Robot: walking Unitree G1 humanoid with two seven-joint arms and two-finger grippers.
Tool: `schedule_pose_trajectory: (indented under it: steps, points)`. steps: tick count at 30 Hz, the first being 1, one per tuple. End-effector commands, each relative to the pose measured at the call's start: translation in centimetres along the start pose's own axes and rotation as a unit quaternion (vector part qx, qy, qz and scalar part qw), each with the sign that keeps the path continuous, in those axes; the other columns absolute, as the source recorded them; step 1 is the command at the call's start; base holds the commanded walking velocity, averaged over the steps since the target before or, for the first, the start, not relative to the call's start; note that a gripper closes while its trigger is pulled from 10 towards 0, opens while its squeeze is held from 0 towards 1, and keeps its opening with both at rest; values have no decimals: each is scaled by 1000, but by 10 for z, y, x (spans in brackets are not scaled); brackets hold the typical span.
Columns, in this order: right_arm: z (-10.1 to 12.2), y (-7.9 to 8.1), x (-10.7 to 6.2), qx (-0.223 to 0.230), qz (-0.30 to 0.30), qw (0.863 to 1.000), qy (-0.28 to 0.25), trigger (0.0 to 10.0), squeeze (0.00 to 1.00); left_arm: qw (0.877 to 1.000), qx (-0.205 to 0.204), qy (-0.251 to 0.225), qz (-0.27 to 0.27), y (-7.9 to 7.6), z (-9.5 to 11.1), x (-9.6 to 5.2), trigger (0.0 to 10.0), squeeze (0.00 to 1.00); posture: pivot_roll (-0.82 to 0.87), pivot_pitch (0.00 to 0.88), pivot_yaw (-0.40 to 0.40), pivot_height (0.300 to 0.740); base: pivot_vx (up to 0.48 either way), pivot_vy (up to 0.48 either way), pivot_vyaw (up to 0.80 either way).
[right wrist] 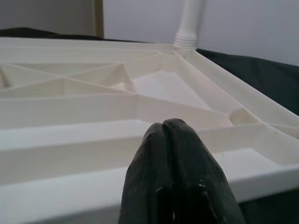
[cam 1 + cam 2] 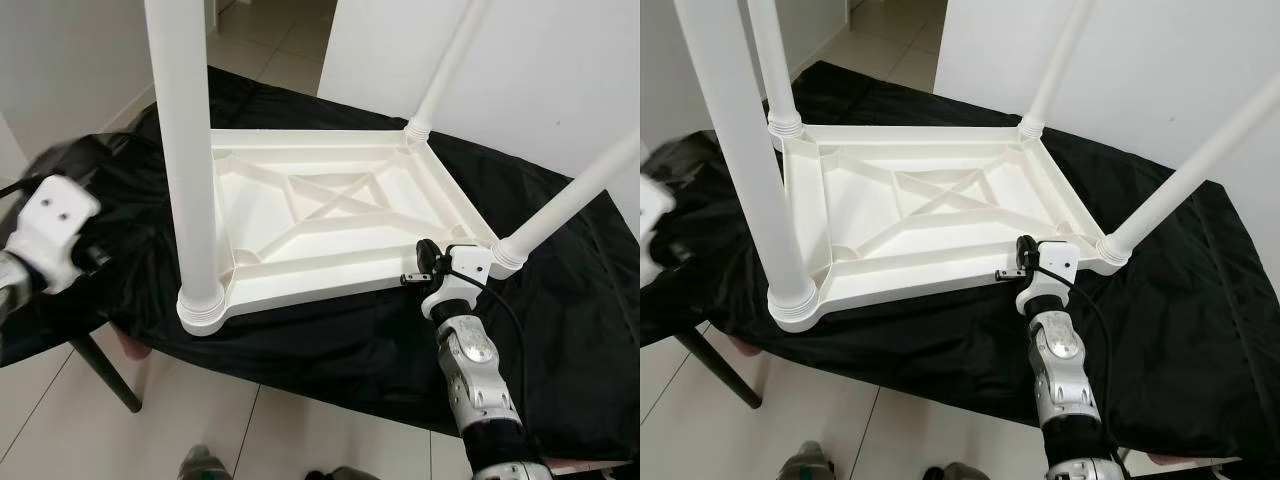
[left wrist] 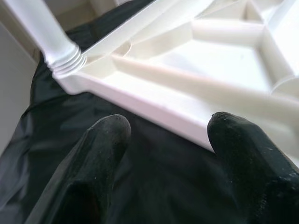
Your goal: Building children table
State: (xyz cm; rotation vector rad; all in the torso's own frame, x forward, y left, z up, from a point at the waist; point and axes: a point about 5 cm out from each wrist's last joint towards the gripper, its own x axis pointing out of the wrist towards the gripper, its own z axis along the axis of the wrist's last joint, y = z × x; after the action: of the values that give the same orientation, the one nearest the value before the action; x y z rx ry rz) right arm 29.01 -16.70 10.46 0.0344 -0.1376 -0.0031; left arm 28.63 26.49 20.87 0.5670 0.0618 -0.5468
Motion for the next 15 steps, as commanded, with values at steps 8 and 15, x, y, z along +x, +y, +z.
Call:
schedule_pose_trajectory:
  steps: [8,15]
  points:
    - [-11,-16,-20,-43,-106,993,29,10000,0,986,-82,-90,113,13,16,38,10000,0,173,48,-112,740,0,0,0]
    - [-16,-34,-23,-71,-199,976,51,10000,0,980,-123,-134,78,4,34,64,10000,0,165,35,-99,740,0,0,0]
